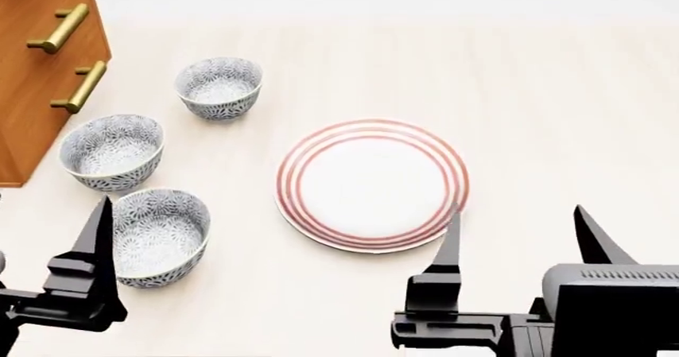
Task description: Pick up the bowl and put it in the front on the plate.
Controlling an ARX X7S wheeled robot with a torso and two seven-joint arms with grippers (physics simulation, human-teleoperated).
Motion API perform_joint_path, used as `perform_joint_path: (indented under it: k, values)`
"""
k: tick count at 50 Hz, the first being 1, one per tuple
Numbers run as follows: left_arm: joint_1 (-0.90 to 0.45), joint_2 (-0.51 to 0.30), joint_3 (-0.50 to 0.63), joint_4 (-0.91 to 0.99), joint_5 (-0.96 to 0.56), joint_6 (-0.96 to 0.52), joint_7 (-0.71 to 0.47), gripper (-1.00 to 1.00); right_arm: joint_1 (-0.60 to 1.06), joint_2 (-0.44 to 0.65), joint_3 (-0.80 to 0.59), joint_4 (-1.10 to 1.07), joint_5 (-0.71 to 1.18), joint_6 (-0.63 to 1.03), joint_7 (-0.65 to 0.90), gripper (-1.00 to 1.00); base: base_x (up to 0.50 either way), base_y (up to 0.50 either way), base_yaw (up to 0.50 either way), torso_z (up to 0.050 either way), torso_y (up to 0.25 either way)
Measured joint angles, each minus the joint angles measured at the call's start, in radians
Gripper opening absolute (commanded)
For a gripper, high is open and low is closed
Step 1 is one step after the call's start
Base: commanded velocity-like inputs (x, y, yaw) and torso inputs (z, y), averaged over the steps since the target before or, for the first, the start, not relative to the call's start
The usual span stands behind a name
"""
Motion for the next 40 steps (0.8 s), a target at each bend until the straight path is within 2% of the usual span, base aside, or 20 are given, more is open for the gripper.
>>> perform_joint_path:
  k: [16, 40]
  values:
    - [-0.108, -0.009, -0.075, 0.061, -0.109, -0.171, -0.014, 1.00, 0.133, 0.024, 0.100, -0.104, 0.180, 0.207, 0.033, 1.00, 0.50, 0.00, 0.00, 0.000, 0.000]
    - [-0.203, -0.013, -0.140, 0.078, -0.214, -0.311, -0.039, 1.00, 0.215, 0.109, 0.151, -0.119, 0.428, 0.281, 0.146, 1.00, 0.50, 0.00, 0.00, 0.000, 0.001]
